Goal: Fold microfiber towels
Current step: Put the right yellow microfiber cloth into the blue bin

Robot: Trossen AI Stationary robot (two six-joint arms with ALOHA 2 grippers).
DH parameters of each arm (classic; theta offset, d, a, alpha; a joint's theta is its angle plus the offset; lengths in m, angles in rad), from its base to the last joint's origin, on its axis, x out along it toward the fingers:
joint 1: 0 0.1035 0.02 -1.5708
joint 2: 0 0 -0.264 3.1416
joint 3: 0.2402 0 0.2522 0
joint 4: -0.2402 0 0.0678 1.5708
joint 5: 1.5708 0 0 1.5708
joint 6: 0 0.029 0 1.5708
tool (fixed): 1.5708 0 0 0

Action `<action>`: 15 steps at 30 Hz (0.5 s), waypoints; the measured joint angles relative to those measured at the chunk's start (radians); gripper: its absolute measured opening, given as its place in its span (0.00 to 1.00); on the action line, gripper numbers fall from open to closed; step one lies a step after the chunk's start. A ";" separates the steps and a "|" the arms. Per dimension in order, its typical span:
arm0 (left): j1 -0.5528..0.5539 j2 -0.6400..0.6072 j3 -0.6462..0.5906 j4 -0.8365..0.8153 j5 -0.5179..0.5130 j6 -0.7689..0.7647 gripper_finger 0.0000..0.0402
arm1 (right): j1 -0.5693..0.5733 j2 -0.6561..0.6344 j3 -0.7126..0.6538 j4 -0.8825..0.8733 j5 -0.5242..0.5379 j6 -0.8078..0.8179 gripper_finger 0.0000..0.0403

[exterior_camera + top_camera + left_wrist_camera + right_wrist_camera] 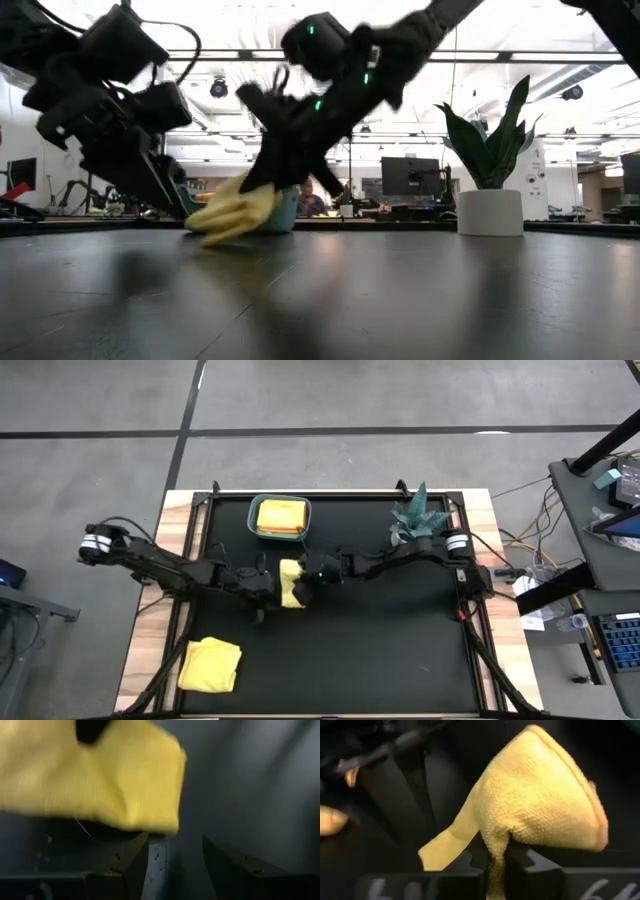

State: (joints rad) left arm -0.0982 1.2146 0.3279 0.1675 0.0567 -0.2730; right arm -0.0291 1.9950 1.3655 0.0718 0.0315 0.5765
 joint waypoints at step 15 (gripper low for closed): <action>0.001 -0.458 0.000 -0.135 -0.166 0.213 0.43 | -0.261 -0.029 0.515 -0.736 -0.423 -0.871 0.04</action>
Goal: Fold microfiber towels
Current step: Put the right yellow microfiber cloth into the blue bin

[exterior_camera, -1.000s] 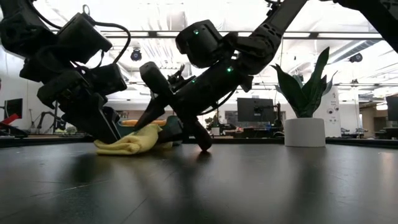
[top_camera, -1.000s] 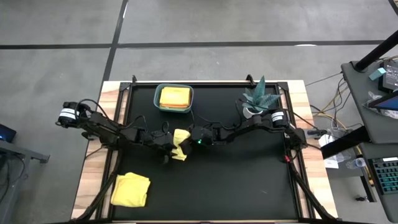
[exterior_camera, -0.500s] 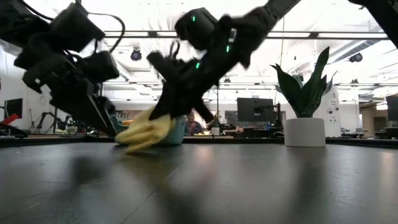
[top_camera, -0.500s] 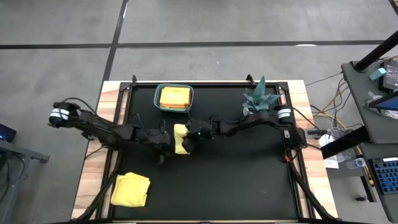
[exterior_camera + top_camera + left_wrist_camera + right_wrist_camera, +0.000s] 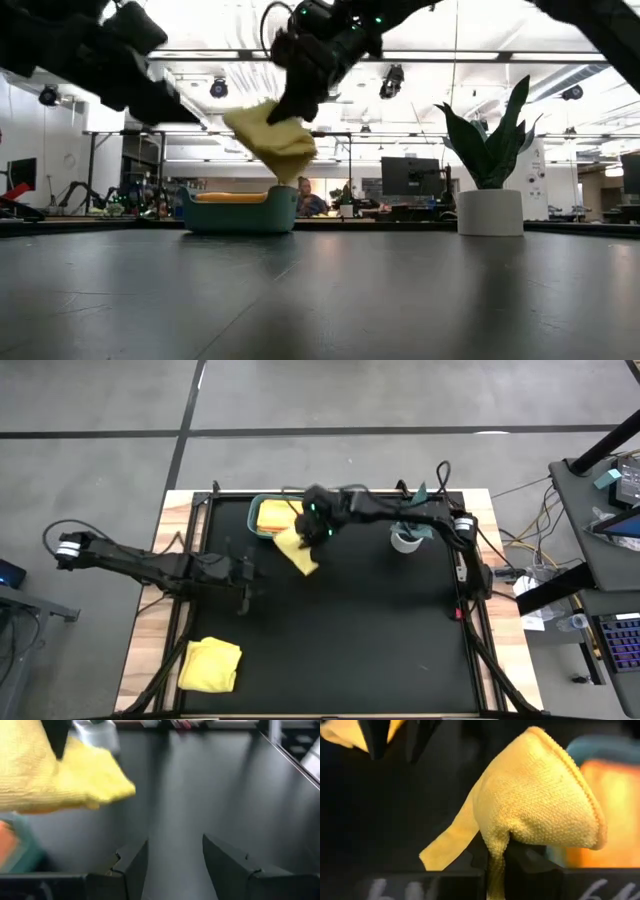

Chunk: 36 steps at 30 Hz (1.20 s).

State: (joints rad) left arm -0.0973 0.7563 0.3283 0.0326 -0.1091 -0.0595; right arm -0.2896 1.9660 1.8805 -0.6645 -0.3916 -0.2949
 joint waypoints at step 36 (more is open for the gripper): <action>0.012 -0.352 0.001 0.047 -0.357 0.329 0.43 | -0.213 0.351 0.455 -0.078 -0.209 -0.697 0.03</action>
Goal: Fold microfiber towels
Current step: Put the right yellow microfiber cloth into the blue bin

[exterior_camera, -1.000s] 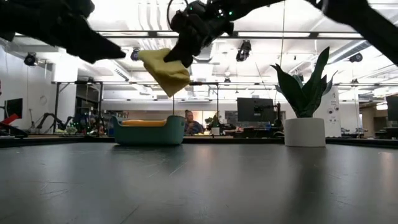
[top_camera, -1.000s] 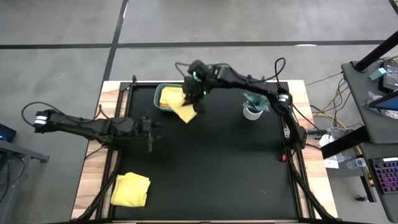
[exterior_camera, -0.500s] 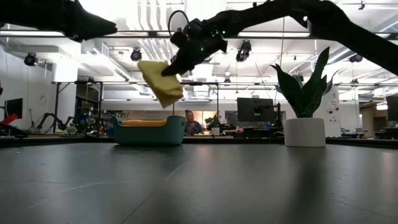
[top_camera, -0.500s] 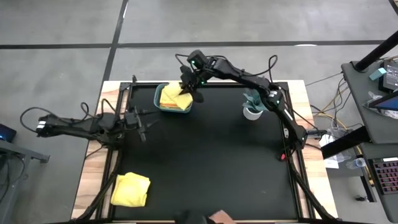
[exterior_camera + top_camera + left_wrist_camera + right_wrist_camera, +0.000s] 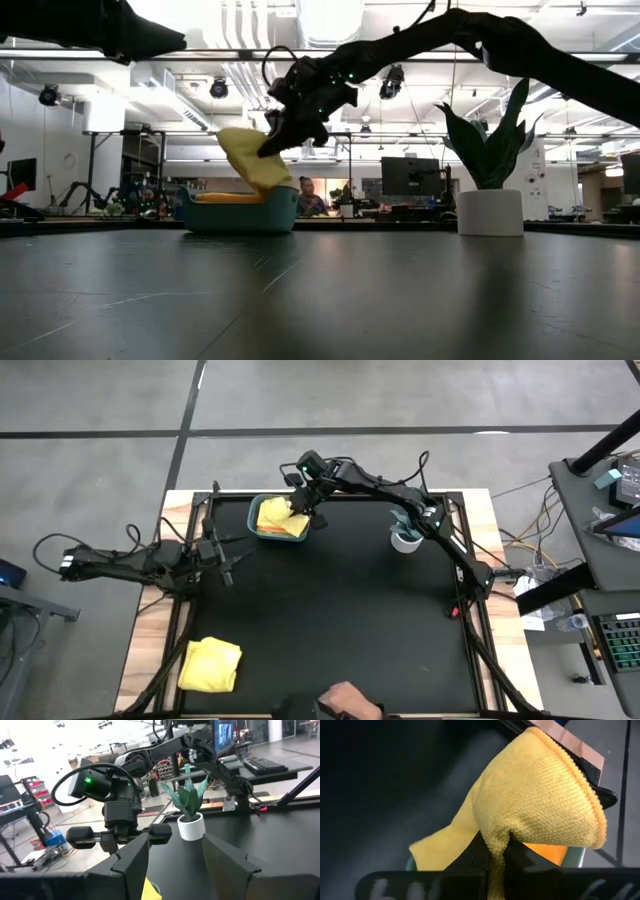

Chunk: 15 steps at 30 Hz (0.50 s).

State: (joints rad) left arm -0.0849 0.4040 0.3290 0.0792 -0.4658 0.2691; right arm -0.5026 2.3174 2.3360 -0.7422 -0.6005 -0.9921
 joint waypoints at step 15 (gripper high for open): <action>0.001 0.046 0.000 0.022 -0.023 0.000 0.43 | 0.004 0.009 -0.002 0.079 0.103 0.006 0.17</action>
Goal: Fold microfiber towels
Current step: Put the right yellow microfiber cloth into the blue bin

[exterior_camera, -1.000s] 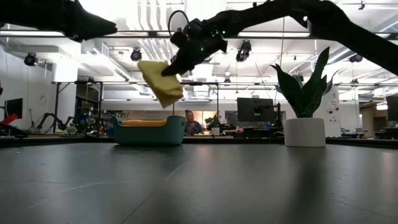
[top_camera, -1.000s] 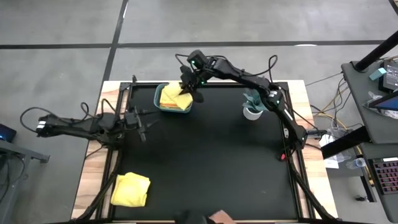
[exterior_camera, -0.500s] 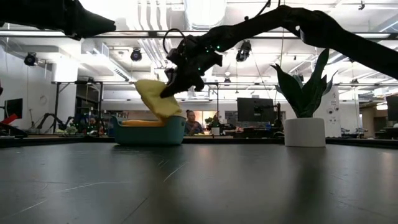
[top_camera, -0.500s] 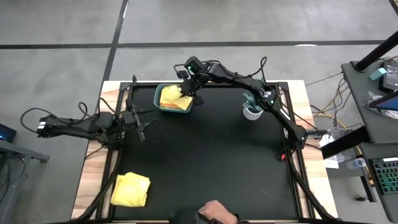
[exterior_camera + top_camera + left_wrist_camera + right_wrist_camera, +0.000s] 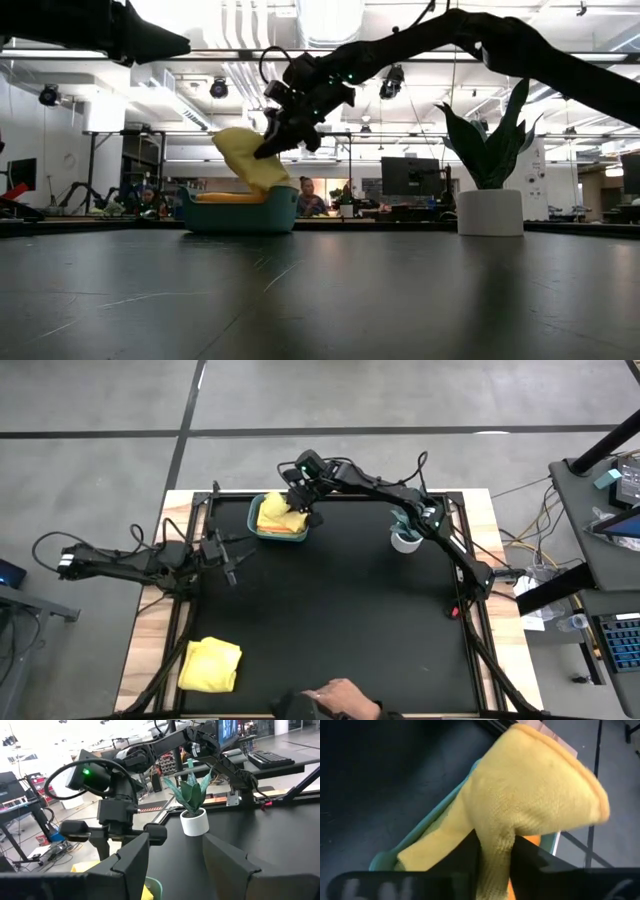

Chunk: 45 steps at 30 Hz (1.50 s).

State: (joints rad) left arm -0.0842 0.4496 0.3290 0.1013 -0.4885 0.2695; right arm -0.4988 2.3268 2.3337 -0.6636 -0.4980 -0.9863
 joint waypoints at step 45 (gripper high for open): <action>0.515 0.528 0.408 -0.495 0.506 -0.091 0.36 | 0.092 -0.202 0.000 -0.409 0.026 0.213 0.29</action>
State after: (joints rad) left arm 0.4310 0.9772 0.7368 -0.3933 0.0179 0.1788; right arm -0.4069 2.1246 2.3341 -1.0728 -0.4724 -0.7731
